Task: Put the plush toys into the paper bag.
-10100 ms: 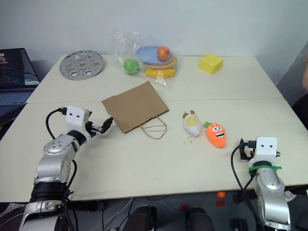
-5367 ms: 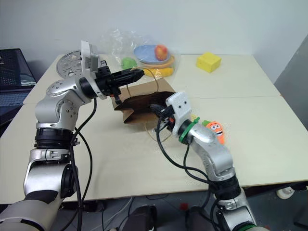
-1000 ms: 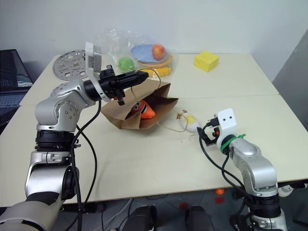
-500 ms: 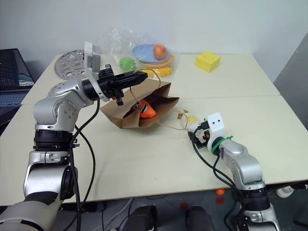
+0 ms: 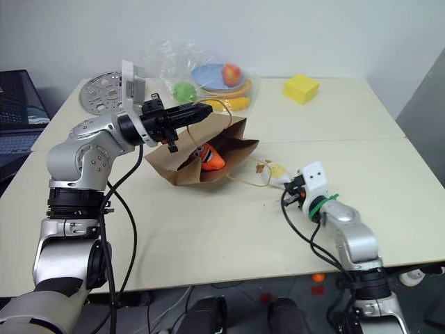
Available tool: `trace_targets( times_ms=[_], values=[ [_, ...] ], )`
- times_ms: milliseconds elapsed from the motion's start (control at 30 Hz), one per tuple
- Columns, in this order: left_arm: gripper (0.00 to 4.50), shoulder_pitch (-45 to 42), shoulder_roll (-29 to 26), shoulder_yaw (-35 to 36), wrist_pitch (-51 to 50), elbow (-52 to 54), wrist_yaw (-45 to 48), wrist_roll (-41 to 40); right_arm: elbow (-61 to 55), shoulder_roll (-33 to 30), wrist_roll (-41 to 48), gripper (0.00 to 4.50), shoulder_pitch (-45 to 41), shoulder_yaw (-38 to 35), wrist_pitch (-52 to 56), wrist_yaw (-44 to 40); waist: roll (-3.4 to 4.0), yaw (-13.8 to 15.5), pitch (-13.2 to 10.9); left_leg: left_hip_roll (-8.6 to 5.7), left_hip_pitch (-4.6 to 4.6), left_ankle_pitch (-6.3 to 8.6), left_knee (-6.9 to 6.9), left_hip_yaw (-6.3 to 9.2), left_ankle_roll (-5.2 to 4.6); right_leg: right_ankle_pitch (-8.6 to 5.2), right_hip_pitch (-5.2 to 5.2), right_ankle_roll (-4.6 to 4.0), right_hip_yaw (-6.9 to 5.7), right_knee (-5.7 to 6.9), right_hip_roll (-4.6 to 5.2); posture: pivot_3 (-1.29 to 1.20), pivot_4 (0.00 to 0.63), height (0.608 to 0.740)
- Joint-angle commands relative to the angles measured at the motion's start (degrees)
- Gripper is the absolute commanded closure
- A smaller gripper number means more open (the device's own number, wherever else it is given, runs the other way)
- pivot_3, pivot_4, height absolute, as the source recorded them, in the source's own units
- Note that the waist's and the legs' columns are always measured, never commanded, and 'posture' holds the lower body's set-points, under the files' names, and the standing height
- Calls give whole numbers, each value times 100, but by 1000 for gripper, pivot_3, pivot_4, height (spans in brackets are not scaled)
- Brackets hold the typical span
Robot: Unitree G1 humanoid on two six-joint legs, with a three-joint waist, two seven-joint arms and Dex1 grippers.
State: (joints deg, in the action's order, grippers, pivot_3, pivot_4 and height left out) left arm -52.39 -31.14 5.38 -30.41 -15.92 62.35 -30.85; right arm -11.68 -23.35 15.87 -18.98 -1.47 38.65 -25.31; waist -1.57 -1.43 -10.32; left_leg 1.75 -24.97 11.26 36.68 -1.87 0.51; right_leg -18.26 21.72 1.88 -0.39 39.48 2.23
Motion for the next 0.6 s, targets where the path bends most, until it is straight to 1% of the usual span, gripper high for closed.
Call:
trace_targets(
  times_ms=[33, 133, 233, 333, 467, 600],
  values=[
    [4500, -45, -71, 90, 126, 138, 19, 5, -844, -417, 397, 4485, -30, -638, 406, -136, 0, 17, 0, 0, 0, 0, 0, 1, 0, 0, -1, 0, -1, -2, 0, 0, 150, 740],
    [4500, -73, -72, 91, 145, 84, 39, 15, -1322, -794, 775, 4485, -98, -929, 903, -295, 0, 20, 0, 3, 1, 0, 0, 4, 0, 0, -5, 0, -4, -2, -1, 0, 150, 740],
    [4500, -61, -66, 79, 178, 68, 77, 29, -1592, -1025, 1076, 4485, -235, -1047, 1267, -380, 0, -1, 0, 4, 3, 0, 1, 4, 0, 0, -5, 0, -3, -1, -2, 0, 150, 740],
    [4500, -145, -6, 57, 240, -27, 89, 60, -1805, -1175, 1597, 4485, -710, -962, 1842, -526, 0, -32, 0, 4, 4, 0, 2, -1, 0, 0, -4, 0, 1, 0, -2, 0, 150, 740],
    [4500, -189, 53, 29, 273, -59, 122, 62, -1683, -1007, 1677, 4485, -1221, -676, 2256, -249, 0, -12, 0, 6, 4, 0, 3, 4, 0, 0, -3, -1, -2, 3, -4, 0, 150, 740],
    [4500, -224, 107, -6, 284, -77, 145, 56, -1262, -551, 1575, 4485, -1755, -141, 2361, -51, 0, -6, 0, 2, 1, 0, 3, 1, -1, 1, -2, -1, 1, 0, -2, 0, 150, 740]
  ],
)
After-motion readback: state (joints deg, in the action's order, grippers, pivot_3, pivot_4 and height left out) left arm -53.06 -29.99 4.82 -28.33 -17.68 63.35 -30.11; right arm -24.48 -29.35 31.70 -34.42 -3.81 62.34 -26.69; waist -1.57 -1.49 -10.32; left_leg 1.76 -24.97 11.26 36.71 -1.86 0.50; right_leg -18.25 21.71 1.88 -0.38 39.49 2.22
